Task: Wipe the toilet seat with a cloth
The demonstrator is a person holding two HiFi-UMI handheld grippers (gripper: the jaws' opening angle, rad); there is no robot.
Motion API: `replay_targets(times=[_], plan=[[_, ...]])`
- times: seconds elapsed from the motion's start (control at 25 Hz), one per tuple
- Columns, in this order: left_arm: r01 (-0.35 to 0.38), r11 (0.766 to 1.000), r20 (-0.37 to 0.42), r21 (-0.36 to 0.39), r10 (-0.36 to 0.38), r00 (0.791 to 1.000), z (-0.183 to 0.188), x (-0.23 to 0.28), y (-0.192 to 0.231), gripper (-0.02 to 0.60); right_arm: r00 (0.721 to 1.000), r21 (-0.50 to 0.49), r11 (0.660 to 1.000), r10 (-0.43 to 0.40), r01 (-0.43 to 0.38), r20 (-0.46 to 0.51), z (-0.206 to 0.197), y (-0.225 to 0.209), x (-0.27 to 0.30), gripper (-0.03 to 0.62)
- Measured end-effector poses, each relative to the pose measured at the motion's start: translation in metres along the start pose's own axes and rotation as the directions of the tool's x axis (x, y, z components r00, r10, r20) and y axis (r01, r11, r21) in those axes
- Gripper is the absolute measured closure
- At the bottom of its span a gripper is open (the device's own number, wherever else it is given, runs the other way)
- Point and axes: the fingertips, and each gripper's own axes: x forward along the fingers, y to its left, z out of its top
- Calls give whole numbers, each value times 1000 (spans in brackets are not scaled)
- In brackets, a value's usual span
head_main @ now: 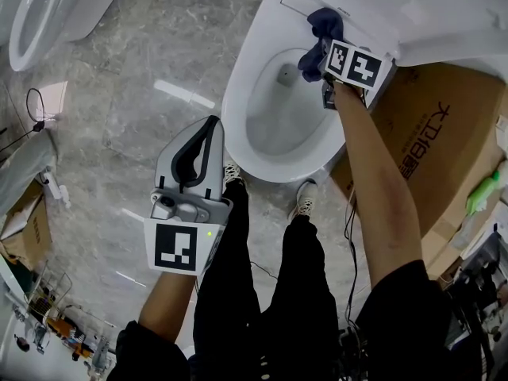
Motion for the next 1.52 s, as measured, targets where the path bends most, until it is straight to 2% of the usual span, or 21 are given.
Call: replay_targets(times=[0.44,0.84,0.96,1.04,1.2,1.32,1.4,1.52], plan=[[28,1000,2,12,-28,1000,3,5,-19,571,999,71,997,-35,34,10,-19,-38,-19,522],[49,999,10,21,-49,999,8,9,-33,571,998,234,972,-44,34,39,-34,-65,-34,522],[53,998,9,22,-53,999,8,8,-36,571,997,252,967,-49,34,53,-39,-70,-39,522],[59,998,7,23,-59,998,8,7,-37,571,996,307,951,-59,35,69,-42,-77,-43,523],[68,997,0,27,-68,998,6,6,-37,571,993,448,894,-59,9,98,-44,-83,-45,523],[72,997,9,29,-73,997,10,6,-37,571,993,498,867,-38,-22,109,-44,-83,-46,523],[75,997,16,36,-75,997,15,4,-38,571,990,482,873,2,-68,138,-40,-80,-50,522],[73,996,27,46,-74,997,22,-1,-40,571,984,354,930,42,-103,175,-30,-78,-69,522]])
